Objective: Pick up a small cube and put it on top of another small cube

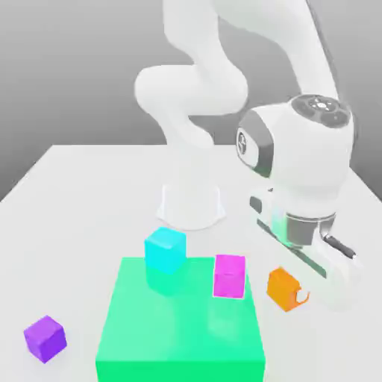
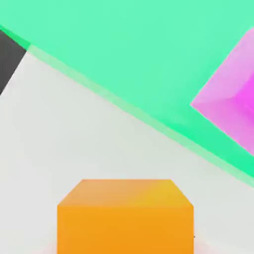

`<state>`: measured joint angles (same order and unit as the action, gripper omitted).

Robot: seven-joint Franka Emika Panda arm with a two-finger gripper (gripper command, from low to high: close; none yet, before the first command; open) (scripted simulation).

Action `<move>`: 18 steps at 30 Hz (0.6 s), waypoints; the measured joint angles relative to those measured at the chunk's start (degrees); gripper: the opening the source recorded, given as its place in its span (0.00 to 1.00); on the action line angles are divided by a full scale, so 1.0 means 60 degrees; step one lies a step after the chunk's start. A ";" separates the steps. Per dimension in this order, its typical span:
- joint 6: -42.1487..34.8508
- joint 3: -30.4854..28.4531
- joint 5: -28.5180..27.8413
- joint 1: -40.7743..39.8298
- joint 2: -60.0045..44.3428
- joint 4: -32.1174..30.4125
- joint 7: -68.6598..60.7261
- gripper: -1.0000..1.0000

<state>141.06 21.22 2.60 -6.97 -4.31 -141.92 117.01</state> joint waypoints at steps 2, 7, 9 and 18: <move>-0.0428 -0.0150 0.0540 -0.0321 0.0611 -0.0131 -0.0419 0.00; -0.1241 -0.0676 0.1478 -0.0716 0.2359 -0.0854 -0.0743 0.00; -0.1536 -0.0941 0.1674 -0.0867 0.3047 -0.1171 -0.0716 0.00; -0.2019 -0.1306 0.1458 -0.2043 0.6004 -0.3145 0.0909 0.00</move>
<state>128.94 13.38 11.35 -19.23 31.72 -160.79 122.47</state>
